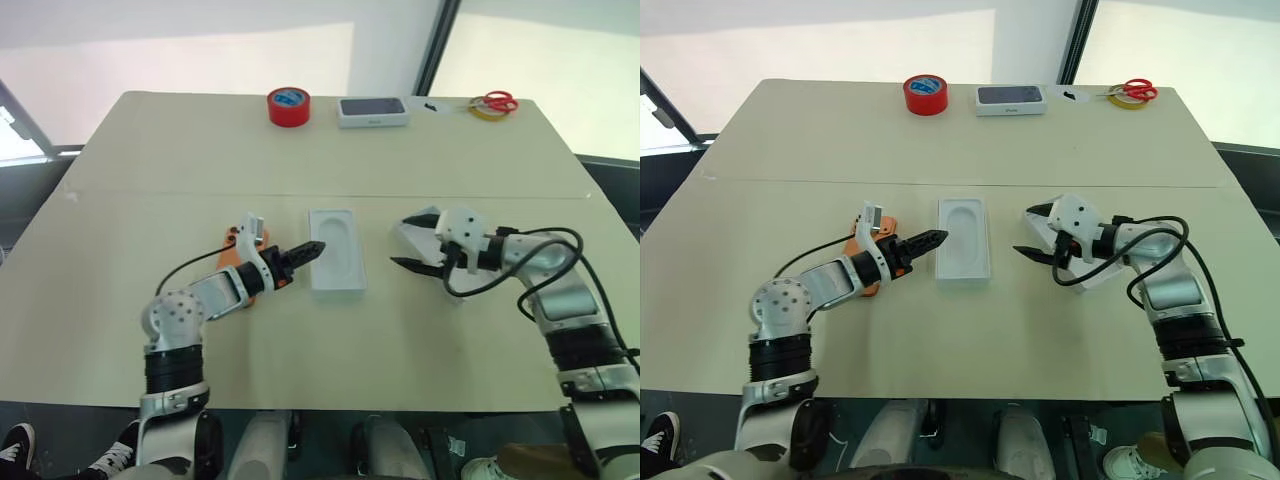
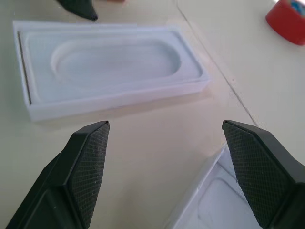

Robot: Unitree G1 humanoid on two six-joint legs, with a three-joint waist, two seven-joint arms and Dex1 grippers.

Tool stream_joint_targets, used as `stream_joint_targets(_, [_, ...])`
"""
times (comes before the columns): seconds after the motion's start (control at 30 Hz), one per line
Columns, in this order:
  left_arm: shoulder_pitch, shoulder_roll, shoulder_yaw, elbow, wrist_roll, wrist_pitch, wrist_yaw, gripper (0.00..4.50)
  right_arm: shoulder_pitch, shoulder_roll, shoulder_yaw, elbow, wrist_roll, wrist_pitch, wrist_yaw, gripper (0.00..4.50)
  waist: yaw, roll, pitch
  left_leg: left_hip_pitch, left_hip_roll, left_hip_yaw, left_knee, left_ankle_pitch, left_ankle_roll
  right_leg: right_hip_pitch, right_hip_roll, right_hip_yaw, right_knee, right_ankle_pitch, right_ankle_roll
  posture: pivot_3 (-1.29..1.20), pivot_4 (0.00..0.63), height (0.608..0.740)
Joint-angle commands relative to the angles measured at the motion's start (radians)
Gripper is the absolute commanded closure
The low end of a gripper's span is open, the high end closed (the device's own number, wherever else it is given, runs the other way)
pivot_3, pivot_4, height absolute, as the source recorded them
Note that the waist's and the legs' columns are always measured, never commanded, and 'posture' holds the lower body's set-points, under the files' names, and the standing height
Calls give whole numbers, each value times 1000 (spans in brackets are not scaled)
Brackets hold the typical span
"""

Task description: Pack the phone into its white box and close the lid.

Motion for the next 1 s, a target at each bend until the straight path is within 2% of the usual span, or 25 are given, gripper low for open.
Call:
stream_joint_targets(0.03, [17, 73, -22, -84, 23, -69, -88, 1576, -30, 39, -18, -41, 38, 37, -29, 776, 0, 0, 0, 0, 0, 0, -1, 0, 0, 0, 0, 0, 0, 0, 0, 0, 150, 735])
stream_joint_targets(0.13, [59, 204, -101, -158, 146, -237, -232, 1547, -56, 103, 8, -43, 7, 26, -85, 1706, -5, 1, 0, 0, 0, 0, -1, 0, 0, -1, 0, 0, 0, 0, 0, 0, 150, 735])
stream_joint_targets(0.17, [72, 248, -120, -164, 207, -334, -284, 1547, -64, 130, 35, -41, -22, 8, -106, 2348, -5, 1, 0, 0, 0, 0, -2, 0, -1, -2, 0, 0, 0, 0, 0, 0, 150, 735])
stream_joint_targets(0.3, [139, 401, -224, -98, 541, -840, -449, 1547, -108, 203, 128, 39, -157, -63, -195, 4375, -9, 1, 0, 0, -1, 1, -6, 2, -3, -9, 0, 1, 0, 0, -1, 0, 150, 735])
stream_joint_targets(0.43, [190, 421, -187, -28, 571, -1026, -538, 1547, -135, 239, 207, 113, -250, -102, -234, 4452, 0, 2, 0, 0, -2, 1, -13, 3, -5, -12, -2, 2, -4, 1, -2, 0, 150, 735])
stream_joint_targets(0.6, [225, 419, -152, -30, 535, -1043, -572, 1547, -107, 207, 302, 112, -326, -173, -174, 4452, -5, 2, 0, -1, -2, 1, -16, 3, -5, -13, -2, 2, -6, 1, -2, 0, 150, 735])
stream_joint_targets(0.77, [265, 420, -124, -43, 498, -1015, -587, 1547, -60, 180, 303, -6, -207, -89, 4, 4452, -9, 2, 0, 1, -1, 1, -15, 3, -4, -10, -2, 2, -6, 1, -2, 0, 150, 735])
stream_joint_targets(1.0, [267, 413, -112, -44, 493, -1003, -583, 1547, -57, 174, 297, -37, -195, -56, 31, 4452, -10, 2, 0, 2, -1, 0, -15, 0, 1, -10, -2, 1, -5, 2, -3, 0, 150, 735])
